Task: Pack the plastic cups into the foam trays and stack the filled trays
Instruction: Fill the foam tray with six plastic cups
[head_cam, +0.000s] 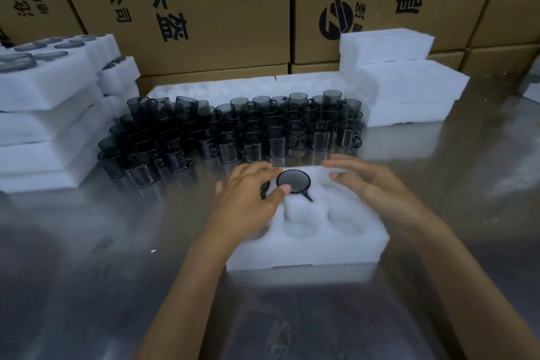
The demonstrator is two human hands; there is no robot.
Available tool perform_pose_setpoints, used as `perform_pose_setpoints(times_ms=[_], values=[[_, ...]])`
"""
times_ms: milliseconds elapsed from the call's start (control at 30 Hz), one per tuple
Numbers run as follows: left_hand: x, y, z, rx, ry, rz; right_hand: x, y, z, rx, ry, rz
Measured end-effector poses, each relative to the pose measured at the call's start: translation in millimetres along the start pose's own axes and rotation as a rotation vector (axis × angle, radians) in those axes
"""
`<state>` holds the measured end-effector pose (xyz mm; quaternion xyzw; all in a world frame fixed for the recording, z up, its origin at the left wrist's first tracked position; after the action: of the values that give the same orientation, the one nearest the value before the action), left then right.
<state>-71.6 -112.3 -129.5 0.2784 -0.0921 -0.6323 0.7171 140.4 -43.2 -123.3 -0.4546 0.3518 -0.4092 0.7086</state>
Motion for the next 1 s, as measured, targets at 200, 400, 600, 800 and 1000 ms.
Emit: perform_pose_setpoints(times_ms=[200, 400, 600, 800, 1000], values=[[-1, -19, 17, 0.053, 0.088, 0.094, -2, 8, -29, -0.345, 0.115, -0.044], [-12, -44, 59, 0.423, 0.326, 0.221, -16, 30, -23, -0.394, 0.416, -0.046], [-110, -87, 102, 0.098, 0.343, 0.329, -46, 43, -24, -0.144, 0.496, -0.088], [-177, -131, 105, -0.223, 0.198, 0.367, -62, 57, -23, -0.110, 0.619, -0.055], [-202, -150, 95, -0.331, 0.179, 0.310, -69, 62, -20, -0.148, 0.631, -0.056]])
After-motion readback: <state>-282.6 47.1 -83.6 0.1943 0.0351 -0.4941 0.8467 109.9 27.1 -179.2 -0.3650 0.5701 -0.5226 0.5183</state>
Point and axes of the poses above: each hand's wrist, its own x-axis away from the middle knuckle, its own z-axis out of the back of the hand, y = z × x, the point moved 2 cm from there along -x, towards the middle knuckle, and after that the axes turned 1 degree about x, right-handed, at the moved point
